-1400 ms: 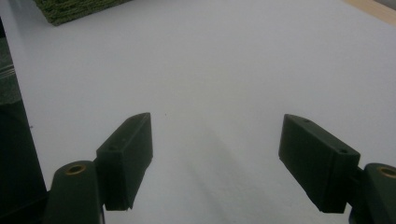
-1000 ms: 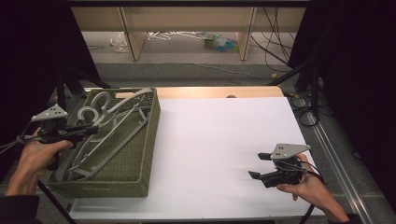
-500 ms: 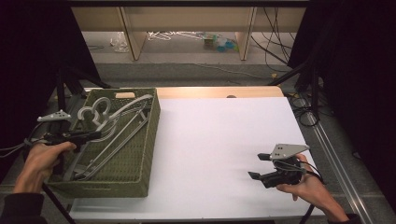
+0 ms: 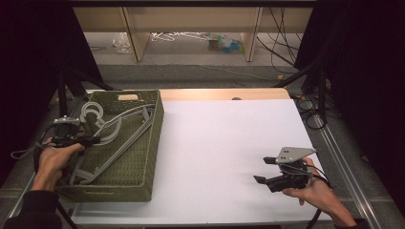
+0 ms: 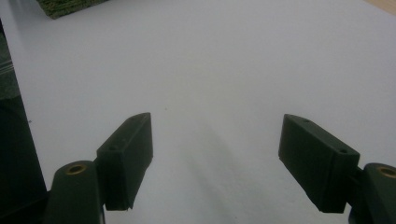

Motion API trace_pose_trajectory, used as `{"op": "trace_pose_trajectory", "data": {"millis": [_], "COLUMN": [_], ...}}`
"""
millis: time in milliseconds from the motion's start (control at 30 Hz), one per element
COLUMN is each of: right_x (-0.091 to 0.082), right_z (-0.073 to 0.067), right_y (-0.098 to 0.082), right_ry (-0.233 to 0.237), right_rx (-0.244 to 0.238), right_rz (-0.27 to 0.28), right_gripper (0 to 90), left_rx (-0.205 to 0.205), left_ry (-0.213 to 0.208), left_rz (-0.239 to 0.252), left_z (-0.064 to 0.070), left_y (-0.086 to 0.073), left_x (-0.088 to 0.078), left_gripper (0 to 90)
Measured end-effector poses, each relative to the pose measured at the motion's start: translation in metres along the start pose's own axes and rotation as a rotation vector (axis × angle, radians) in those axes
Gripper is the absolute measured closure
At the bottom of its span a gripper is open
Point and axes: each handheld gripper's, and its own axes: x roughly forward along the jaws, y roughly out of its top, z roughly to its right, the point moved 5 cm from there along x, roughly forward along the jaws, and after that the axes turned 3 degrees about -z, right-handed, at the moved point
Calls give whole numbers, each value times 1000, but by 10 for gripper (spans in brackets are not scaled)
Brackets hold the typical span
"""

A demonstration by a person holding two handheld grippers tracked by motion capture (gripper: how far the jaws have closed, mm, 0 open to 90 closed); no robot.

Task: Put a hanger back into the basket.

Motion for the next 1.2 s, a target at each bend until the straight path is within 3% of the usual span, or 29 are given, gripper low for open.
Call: {"op": "trace_pose_trajectory", "data": {"millis": [33, 67, 100, 133, 167, 200, 233, 300, 333, 400, 500, 833, 1200], "right_x": [0, 0, 0, 0, 0, 0, 0, 1, 1, 0, 0, -1, 0], "right_z": [0, 0, 0, 0, 1, 1, 1, 2, 2, 2, 2, 3, 3], "right_y": [0, 0, 0, 0, -1, -1, -1, -1, -1, 0, 0, 0, 0], "right_ry": [0, 0, -3, -3, -7, -5, -6, -20, -20, -23, -23, -21, -28], "right_rx": [2, 4, 4, 7, 11, 10, 14, 19, 19, 22, 23, 25, 28], "right_rz": [-1, -1, 0, -1, -1, 0, -2, 2, 2, 11, 16, 19, 19], "right_gripper": [268, 268, 268, 267, 265, 265, 264, 265, 265, 264, 263, 255, 251], "left_rx": [64, 64, 115, 79, 79, 75, 27, 26, -23, -25, -1, 66, 103], "left_ry": [23, 23, 32, 40, 40, 72, 93, 110, 140, 135, 143, 56, -7], "left_rz": [2, 2, 4, 19, 19, 16, 33, 57, 65, 126, 151, 240, 272], "left_z": [-6, -6, -11, -8, -8, -8, -5, -3, 2, 16, 24, 73, 102], "left_y": [2, 2, 4, 4, 4, 5, 5, 7, 7, 14, 18, 32, 38], "left_x": [1, 1, 1, 0, 0, -4, -6, -9, -14, -23, -30, -49, -49], "left_gripper": [694, 671, 647, 617, 583, 551, 531, 478, 478, 424, 392, 281, 233]}}
